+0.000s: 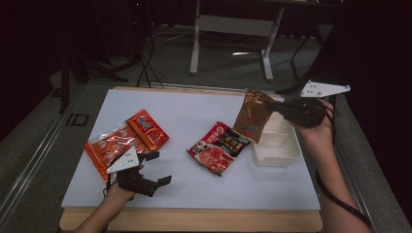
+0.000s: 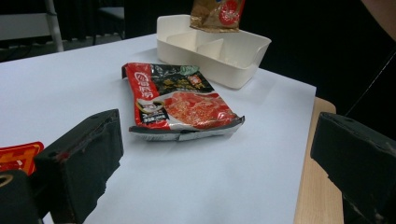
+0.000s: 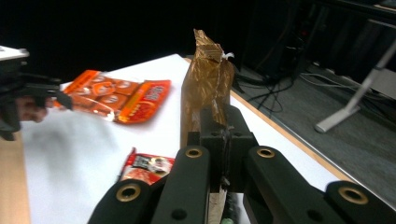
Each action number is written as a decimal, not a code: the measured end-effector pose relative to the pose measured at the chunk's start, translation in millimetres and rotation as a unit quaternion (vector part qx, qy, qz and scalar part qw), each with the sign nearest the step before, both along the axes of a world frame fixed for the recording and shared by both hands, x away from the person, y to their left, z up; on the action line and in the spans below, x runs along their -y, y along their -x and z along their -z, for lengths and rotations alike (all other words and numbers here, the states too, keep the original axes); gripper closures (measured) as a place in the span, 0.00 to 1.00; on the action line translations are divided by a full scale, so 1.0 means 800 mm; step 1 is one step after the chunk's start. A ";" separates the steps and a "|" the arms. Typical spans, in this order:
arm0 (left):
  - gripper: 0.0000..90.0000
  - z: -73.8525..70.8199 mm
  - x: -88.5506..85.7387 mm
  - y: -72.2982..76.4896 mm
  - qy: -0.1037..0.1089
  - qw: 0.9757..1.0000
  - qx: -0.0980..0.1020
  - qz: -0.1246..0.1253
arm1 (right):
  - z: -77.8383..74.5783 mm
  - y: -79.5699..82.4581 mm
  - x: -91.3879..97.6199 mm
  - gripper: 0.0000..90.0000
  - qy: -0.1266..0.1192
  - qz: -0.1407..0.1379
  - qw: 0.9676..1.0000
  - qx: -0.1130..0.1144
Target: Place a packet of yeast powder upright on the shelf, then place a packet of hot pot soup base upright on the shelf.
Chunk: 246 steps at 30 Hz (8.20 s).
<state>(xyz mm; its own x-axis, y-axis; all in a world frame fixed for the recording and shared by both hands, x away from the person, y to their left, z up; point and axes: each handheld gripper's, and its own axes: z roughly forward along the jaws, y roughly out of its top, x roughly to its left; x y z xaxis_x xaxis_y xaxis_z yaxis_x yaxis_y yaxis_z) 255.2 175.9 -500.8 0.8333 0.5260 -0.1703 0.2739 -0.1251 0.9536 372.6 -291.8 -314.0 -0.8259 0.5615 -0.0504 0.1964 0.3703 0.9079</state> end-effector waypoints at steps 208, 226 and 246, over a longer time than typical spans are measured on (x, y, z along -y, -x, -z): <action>0.99 0.050 0.139 -0.111 -0.245 0.955 -0.170 0.005 | 0.171 0.157 -0.015 0.16 -0.068 0.084 0.994 -0.008; 0.80 0.030 0.123 -0.116 -0.209 0.963 -0.171 -0.008 | 0.167 0.158 -0.012 0.17 -0.065 0.084 0.994 0.012; 0.54 -0.014 0.123 -0.154 -0.164 0.975 -0.152 -0.024 | 0.165 0.165 -0.022 0.12 -0.066 0.078 0.995 0.013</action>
